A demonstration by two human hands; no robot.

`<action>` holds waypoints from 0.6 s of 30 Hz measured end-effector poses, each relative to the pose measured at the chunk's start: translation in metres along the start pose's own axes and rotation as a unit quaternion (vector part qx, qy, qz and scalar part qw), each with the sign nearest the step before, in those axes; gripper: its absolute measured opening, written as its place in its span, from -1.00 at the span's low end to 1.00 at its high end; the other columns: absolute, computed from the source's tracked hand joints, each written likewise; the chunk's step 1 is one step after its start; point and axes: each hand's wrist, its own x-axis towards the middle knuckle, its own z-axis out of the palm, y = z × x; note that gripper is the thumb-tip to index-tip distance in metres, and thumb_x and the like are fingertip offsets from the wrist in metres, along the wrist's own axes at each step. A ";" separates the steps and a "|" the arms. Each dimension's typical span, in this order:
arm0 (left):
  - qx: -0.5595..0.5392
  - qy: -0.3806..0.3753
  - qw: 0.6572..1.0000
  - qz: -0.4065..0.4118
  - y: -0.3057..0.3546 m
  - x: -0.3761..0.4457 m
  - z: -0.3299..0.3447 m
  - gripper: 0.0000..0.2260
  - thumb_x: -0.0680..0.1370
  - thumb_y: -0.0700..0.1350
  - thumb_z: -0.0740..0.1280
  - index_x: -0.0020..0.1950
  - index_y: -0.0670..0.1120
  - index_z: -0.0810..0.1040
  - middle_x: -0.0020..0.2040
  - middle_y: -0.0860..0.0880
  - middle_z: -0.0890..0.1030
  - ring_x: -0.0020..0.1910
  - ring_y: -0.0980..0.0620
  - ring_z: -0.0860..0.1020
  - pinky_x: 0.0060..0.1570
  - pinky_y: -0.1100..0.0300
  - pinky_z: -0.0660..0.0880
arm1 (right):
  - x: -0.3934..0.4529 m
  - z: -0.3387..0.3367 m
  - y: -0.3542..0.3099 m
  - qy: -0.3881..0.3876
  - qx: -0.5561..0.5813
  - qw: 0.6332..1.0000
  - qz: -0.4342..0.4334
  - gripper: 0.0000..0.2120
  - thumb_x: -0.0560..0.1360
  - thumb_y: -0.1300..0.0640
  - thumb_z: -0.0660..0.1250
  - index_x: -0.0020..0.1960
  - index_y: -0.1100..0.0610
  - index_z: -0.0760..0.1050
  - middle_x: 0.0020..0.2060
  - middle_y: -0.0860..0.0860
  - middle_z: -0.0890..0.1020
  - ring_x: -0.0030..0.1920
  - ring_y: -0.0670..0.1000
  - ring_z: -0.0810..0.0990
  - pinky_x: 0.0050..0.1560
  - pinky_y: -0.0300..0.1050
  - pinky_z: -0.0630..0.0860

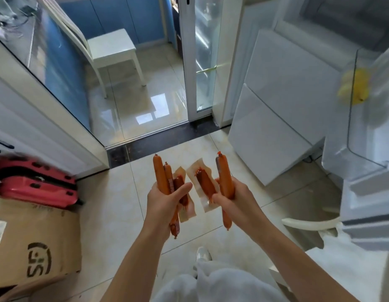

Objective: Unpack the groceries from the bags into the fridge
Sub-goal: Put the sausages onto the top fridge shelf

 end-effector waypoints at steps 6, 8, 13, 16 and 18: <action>0.000 -0.038 0.999 -0.007 0.051 0.069 0.010 -0.55 0.43 0.01 0.44 0.28 -0.06 0.49 0.11 -0.08 0.62 0.08 -0.14 0.60 0.20 -0.08 0.50 | 0.066 -0.005 -0.023 0.038 0.025 0.998 0.038 -0.83 0.52 0.11 0.33 0.10 0.10 0.48 -0.16 -0.06 0.55 -0.09 -0.03 0.61 0.05 -0.13 0.56; 0.004 -0.055 0.998 -0.008 0.070 0.097 0.014 -0.61 0.45 -0.04 0.44 0.26 -0.06 0.51 0.09 -0.08 0.63 0.06 -0.13 0.61 0.21 -0.10 0.50 | 0.090 -0.008 -0.031 0.055 0.032 0.996 0.055 -0.84 0.51 0.10 0.34 0.08 0.07 0.49 -0.15 -0.06 0.56 -0.09 -0.02 0.61 -0.01 -0.18 0.57; 0.030 -0.103 0.994 0.008 0.118 0.170 0.025 -0.78 0.47 -0.19 0.45 0.07 -0.04 0.53 -0.03 -0.06 0.63 -0.04 -0.06 0.63 -0.06 0.11 0.58 | 0.152 -0.014 -0.056 0.120 0.040 0.988 0.086 -0.87 0.53 0.09 0.32 0.05 -0.02 0.43 -0.13 -0.12 0.54 -0.19 -0.06 0.56 -0.46 -0.40 0.42; 0.048 -0.137 0.989 0.028 0.156 0.218 0.035 -0.77 0.46 -0.21 0.46 0.04 -0.01 0.53 -0.05 -0.03 0.63 -0.08 0.00 0.63 -0.20 0.22 0.53 | 0.194 -0.019 -0.076 0.159 0.058 0.981 0.097 -0.84 0.55 0.06 0.30 0.12 -0.05 0.41 -0.12 -0.17 0.53 -0.19 -0.11 0.55 -0.39 -0.41 0.37; 0.068 -0.167 0.983 0.045 0.184 0.248 0.043 -0.75 0.44 -0.21 0.48 0.06 -0.02 0.54 -0.05 -0.02 0.64 -0.10 0.04 0.64 -0.26 0.28 0.50 | 0.221 -0.024 -0.091 0.190 0.068 0.974 0.100 -0.86 0.54 0.08 0.31 0.09 -0.03 0.43 -0.13 -0.13 0.56 -0.20 -0.10 0.56 -0.34 -0.39 0.38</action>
